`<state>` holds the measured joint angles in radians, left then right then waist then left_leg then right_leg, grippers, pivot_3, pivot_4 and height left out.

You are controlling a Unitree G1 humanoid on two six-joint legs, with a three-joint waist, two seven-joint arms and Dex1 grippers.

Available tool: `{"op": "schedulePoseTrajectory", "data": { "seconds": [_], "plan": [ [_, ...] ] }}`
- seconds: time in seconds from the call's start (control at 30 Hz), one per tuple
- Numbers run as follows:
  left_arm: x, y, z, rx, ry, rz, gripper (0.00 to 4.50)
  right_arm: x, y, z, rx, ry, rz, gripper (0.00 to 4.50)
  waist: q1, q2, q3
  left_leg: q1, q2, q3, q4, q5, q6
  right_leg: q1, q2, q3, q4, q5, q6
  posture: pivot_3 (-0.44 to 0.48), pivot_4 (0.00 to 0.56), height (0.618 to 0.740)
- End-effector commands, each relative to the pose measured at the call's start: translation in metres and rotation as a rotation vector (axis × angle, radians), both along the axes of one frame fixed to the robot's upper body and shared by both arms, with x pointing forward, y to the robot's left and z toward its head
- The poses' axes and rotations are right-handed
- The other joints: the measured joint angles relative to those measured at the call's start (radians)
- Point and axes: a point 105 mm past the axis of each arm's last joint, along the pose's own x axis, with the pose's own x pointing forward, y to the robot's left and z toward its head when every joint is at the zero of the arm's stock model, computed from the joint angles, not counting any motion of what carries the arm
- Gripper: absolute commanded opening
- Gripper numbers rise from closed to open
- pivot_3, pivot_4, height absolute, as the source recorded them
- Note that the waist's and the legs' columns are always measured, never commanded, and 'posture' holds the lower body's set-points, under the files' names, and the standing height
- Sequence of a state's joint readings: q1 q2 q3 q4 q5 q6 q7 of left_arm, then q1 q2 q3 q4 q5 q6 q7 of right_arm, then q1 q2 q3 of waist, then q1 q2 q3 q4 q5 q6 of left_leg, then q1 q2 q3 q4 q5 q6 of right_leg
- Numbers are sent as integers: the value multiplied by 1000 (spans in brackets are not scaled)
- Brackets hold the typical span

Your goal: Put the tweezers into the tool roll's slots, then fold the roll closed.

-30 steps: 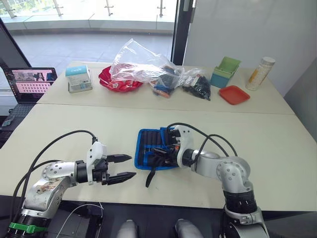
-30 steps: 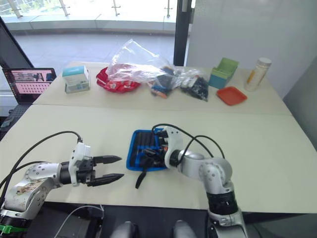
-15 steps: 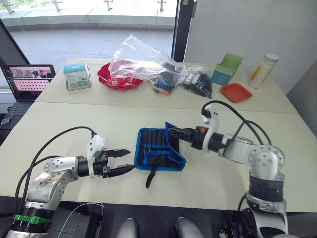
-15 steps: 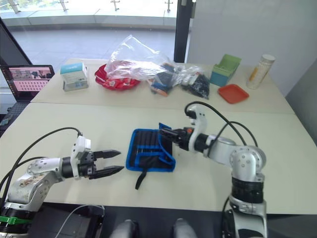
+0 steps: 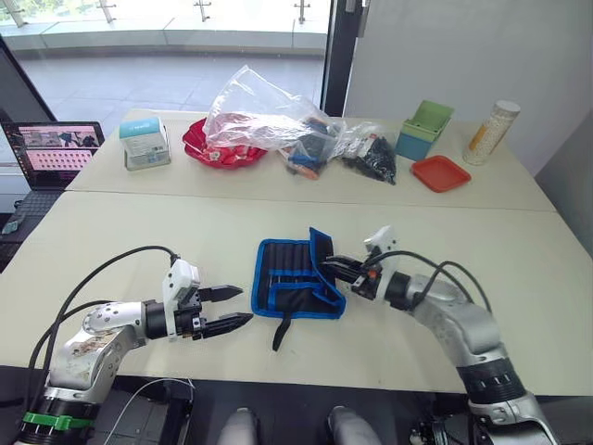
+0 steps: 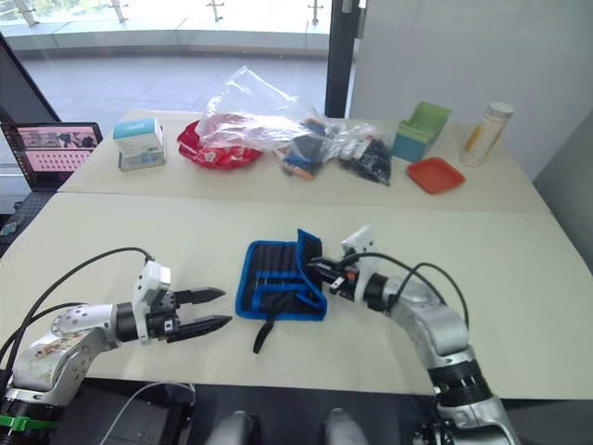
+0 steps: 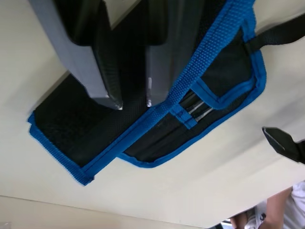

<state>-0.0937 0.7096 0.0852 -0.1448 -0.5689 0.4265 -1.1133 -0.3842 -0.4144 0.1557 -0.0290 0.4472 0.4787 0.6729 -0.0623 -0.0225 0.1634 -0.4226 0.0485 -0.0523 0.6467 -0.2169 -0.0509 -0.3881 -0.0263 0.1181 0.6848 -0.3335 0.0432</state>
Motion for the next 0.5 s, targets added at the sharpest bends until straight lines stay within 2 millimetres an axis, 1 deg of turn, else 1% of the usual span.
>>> {"op": "schedulePoseTrajectory", "data": {
  "seconds": [0.03,0.1,0.13,0.17,0.23,0.3,0.37,0.4,0.5],
  "plan": [
    [-1,-3,10,-33,2,17,3489,9,7,-6,-43,-22,-23,25,1,0,0,0,0,0,0,0,0,0,0,0,0,0,0,0,150,717],
    [-1,-4,9,-43,24,49,3489,8,8,-31,-150,44,-24,25,0,0,0,0,0,0,0,0,0,0,0,0,1,0,0,0,150,717],
    [-1,-4,8,-43,36,59,3489,6,7,-40,-191,73,-23,25,-1,0,0,1,0,0,0,0,0,0,0,0,2,0,0,0,150,717],
    [-1,-4,8,-40,42,66,3489,4,6,-49,-222,110,-28,25,-1,-1,-1,1,0,0,0,0,0,1,0,0,2,0,0,0,150,717],
    [0,-3,8,-34,53,74,3489,4,4,-58,-261,151,-49,25,-1,-1,-1,4,1,-1,0,0,0,2,0,-1,3,0,0,0,150,717],
    [4,-3,5,-42,102,105,3489,4,4,-64,-285,166,-63,25,-1,-1,-1,8,1,-1,0,0,-1,6,0,-1,3,0,0,0,150,717],
    [10,-4,4,-72,155,139,3489,5,5,-65,-300,166,-65,25,-3,-1,-1,17,1,-1,-1,0,-1,16,1,-1,1,0,0,0,150,717],
    [13,-5,3,-90,187,157,3489,5,6,-65,-307,162,-63,25,-2,-1,-1,21,1,-1,-1,0,-1,21,1,-1,-1,0,0,0,150,717],
    [19,-12,-2,-113,283,186,3489,4,10,-63,-305,140,-55,25,-4,-3,-2,25,1,-1,-1,0,-1,26,1,-1,-3,0,1,0,150,717]
  ]
}}
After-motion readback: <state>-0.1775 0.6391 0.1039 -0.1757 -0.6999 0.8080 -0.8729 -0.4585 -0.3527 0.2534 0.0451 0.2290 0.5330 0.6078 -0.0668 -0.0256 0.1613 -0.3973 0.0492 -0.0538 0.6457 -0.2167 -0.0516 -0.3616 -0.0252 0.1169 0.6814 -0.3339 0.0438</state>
